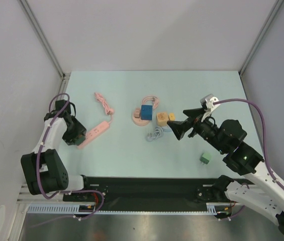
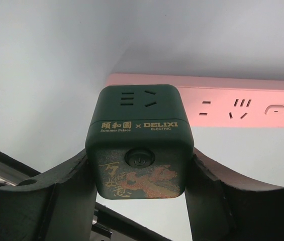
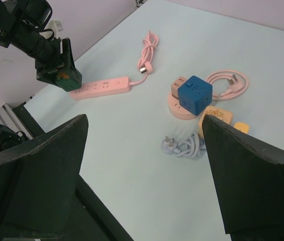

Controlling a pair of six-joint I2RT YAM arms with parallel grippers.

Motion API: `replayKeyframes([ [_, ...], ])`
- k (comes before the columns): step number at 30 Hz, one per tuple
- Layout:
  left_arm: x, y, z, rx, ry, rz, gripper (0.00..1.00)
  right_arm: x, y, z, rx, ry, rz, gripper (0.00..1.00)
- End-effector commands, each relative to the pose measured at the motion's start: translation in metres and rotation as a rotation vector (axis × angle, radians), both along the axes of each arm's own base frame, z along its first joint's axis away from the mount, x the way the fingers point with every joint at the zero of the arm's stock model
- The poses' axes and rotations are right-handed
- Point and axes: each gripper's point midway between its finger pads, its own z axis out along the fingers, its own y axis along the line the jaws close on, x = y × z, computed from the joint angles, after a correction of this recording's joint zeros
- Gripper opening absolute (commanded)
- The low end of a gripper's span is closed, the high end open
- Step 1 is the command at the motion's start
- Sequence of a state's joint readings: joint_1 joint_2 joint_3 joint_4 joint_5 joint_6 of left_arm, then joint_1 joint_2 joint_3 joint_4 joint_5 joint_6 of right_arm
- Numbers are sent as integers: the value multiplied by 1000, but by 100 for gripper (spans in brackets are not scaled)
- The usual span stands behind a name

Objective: Insert the plug

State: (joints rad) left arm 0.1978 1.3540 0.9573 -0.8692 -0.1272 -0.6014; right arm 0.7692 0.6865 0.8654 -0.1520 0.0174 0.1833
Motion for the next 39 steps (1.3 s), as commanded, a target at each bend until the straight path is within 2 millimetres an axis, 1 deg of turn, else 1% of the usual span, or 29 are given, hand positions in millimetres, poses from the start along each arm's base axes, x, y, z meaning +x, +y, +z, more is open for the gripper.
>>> replayKeyframes([
  [1,2,4,9,22,-32,8,0,1,0,12,27,-28,1,100],
  [5,-4,2,7,17,-9,0,0,2,-1,12,27,-30,-6,100],
  [7,-9,2,2,16,0,3,0,3,-1,12,27,-28,-8,100],
  [8,-6,1,1,11,-17,-7,0,3,-2,11,24,-27,-9,100],
  [10,-9,3,-4,24,-7,-12,0,2,-2,12,25,-28,-9,100],
  [11,-7,5,-5,31,-11,-12,0,2,-3,13,29,-30,-11,100],
  [13,-4,0,-8,12,-21,-39,0,1,-3,12,27,-28,-9,100],
  [14,1,0,-8,5,-43,-46,0,1,-4,13,28,-29,-9,100],
  [16,6,0,-5,7,-60,-54,0,1,-4,13,27,-28,-9,100],
  [21,6,4,-8,25,-30,-65,0,1,-5,13,27,-30,-16,100],
  [24,3,9,-16,46,-3,-61,0,2,-5,13,28,-28,-19,100],
  [28,1,5,-35,17,12,-81,0,2,-4,12,27,-26,-12,100],
  [32,2,-2,-47,-30,-16,-89,0,1,-5,12,26,-27,-12,100],
  [38,-14,-2,-71,-32,45,-77,0,3,-4,11,26,-23,-14,100],
  [39,-15,-4,-76,-47,57,-84,0,2,-4,11,27,-22,-12,100],
])
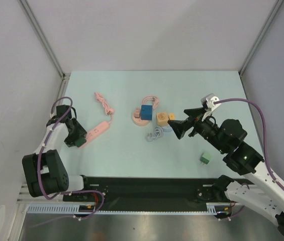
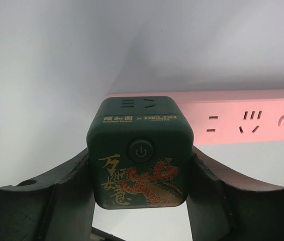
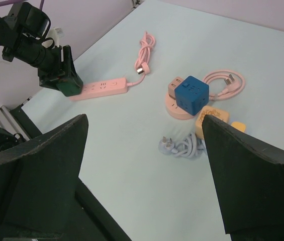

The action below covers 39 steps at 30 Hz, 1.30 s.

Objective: Insert the plug

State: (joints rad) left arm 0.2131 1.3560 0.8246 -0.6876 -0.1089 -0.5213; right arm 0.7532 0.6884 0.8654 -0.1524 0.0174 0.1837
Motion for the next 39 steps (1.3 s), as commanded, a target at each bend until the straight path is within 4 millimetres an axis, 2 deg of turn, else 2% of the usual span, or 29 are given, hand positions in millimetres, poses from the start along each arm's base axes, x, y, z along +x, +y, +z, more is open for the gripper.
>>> replayKeyframes([
  [1,-18,-8,-48,-61,97,-23,0,-2,-1,12,28,-26,4,100],
  [6,-10,-12,-44,-88,94,-62,0,0,0,9,23,-20,2,100],
  [11,-11,-4,-29,-47,130,-59,0,2,1,9,23,-18,2,100],
  [14,-16,2,-22,-12,132,-51,14,3,1,7,22,-17,-1,100],
  [15,-16,2,-19,-8,129,-51,27,3,1,7,22,-17,-2,100],
  [18,-14,-1,-11,-19,101,-60,51,4,2,5,18,-12,-2,100],
  [20,-12,-3,-7,-33,87,-72,55,3,2,5,20,-13,-1,100],
  [23,-11,-3,-1,-28,81,-83,68,4,2,5,18,-12,-2,100],
  [24,-11,-2,1,-24,84,-90,75,4,2,4,16,-10,-2,100],
  [29,-1,1,16,-10,56,-109,87,4,0,4,17,-11,-6,100],
  [30,2,1,21,-10,56,-108,92,4,0,3,14,-12,-7,100],
  [39,10,13,58,48,39,-87,97,4,0,1,8,-6,-9,100],
])
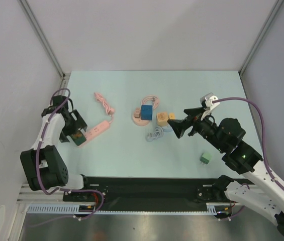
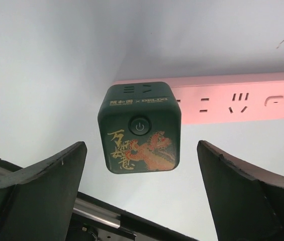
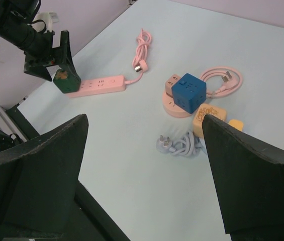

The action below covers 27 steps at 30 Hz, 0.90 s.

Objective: Insert the plug

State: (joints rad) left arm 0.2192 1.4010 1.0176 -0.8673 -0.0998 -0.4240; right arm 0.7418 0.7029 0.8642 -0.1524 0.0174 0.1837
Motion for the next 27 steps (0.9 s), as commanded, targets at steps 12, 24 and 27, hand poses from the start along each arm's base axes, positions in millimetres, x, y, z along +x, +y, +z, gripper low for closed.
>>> replayKeyframes([
  [12,-8,28,90,189,-135,12,55,6,2,2,7,-5,-5,100],
  [24,-3,0,22,30,-122,-23,0,6,4,1,7,2,12,100],
  [27,-4,2,4,32,-98,-20,0,7,4,0,4,3,9,100],
])
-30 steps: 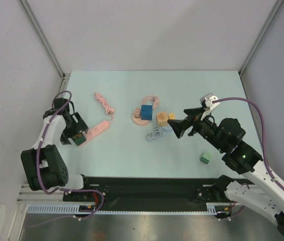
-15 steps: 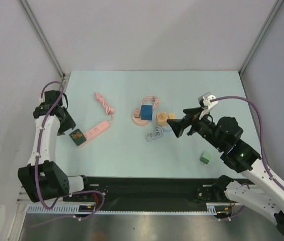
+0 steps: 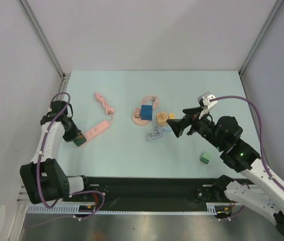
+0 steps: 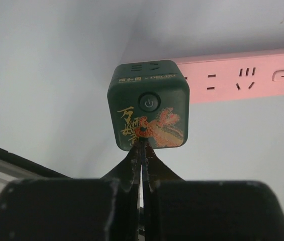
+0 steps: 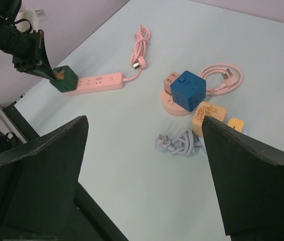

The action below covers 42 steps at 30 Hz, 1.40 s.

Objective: Insert the plug

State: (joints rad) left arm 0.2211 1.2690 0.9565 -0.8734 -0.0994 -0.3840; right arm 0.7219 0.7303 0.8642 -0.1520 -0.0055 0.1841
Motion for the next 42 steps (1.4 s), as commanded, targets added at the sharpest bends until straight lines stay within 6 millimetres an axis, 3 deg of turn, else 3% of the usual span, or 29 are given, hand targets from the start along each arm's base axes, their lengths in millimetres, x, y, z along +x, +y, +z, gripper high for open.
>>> replayKeyframes([
  [1,9,5,-15,14,-18,13,0,1,2,9,22,-19,7,100],
  [5,10,9,-13,28,-11,14,0,2,2,8,17,-10,4,100],
  [7,18,10,5,36,-64,15,0,4,3,11,20,0,-1,100],
  [10,25,10,39,41,-114,6,19,6,4,6,12,65,-13,99],
  [11,27,11,53,54,-146,-1,30,6,5,3,17,94,-18,100],
  [14,38,14,100,102,-256,-58,39,24,-22,-17,52,261,-225,100],
  [16,49,-6,123,58,-338,-165,42,30,-45,-38,111,400,-375,100],
  [17,55,-27,132,22,-369,-244,42,36,-61,-49,130,447,-454,100],
  [19,59,-60,136,-24,-387,-369,42,37,-83,-78,130,560,-560,100],
  [20,58,-97,136,-39,-389,-500,42,46,-104,-99,148,638,-672,100],
  [23,59,-145,136,-32,-409,-671,44,44,-132,-156,101,892,-813,100],
  [24,53,-172,134,-54,-416,-756,44,44,-152,-174,113,984,-899,100],
  [27,48,-214,142,-118,-497,-870,46,18,-193,-229,66,1254,-1119,97],
  [28,47,-227,152,-148,-555,-903,47,8,-200,-241,51,1310,-1159,95],
  [29,41,-236,149,-169,-562,-939,48,3,-207,-249,73,1347,-1206,90],
  [31,39,-244,152,-197,-600,-974,50,-12,-217,-266,75,1404,-1281,87],
  [36,28,-238,144,-174,-613,-1002,57,-22,-222,-265,56,1361,-1364,77],
  [38,29,-235,149,-168,-659,-979,63,-23,-217,-265,23,1344,-1351,76],
  [42,27,-237,135,-190,-676,-963,72,-18,-199,-278,9,1353,-1275,72],
])
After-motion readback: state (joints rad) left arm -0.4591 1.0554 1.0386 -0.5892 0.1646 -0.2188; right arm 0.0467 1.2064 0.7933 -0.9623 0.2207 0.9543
